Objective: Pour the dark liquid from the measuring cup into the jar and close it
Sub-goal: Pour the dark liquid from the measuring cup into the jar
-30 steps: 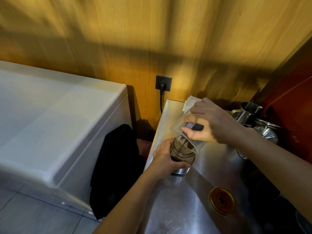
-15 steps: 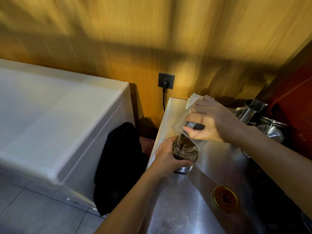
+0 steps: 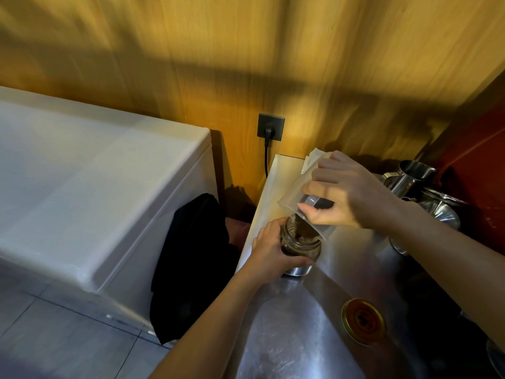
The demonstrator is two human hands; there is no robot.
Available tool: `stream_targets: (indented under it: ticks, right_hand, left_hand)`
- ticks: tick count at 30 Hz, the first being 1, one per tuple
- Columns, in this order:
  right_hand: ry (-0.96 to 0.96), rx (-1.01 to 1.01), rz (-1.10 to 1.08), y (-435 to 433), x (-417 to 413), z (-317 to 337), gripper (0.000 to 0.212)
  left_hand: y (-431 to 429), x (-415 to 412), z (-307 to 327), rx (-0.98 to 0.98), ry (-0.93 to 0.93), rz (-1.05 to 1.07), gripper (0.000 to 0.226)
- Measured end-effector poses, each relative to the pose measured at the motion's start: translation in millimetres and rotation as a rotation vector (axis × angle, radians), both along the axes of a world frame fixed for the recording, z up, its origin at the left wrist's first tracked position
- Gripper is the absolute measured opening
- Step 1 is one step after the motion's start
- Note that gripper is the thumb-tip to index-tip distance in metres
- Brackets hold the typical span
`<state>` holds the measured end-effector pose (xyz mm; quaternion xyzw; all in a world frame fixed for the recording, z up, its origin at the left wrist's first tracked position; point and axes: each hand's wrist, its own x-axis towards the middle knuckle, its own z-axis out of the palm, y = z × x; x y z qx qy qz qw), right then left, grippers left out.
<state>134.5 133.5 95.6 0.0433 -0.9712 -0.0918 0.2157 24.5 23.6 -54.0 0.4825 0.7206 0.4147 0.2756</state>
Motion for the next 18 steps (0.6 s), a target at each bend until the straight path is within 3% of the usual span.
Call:
stream_targets:
  ticks: [18]
  right_hand:
    - [0.02,0.037,0.043,4.1,2.3,-3.5,0.028]
  left_hand:
    - [0.2,0.3,-1.1,-0.006,-0.009,-0.006,0.085]
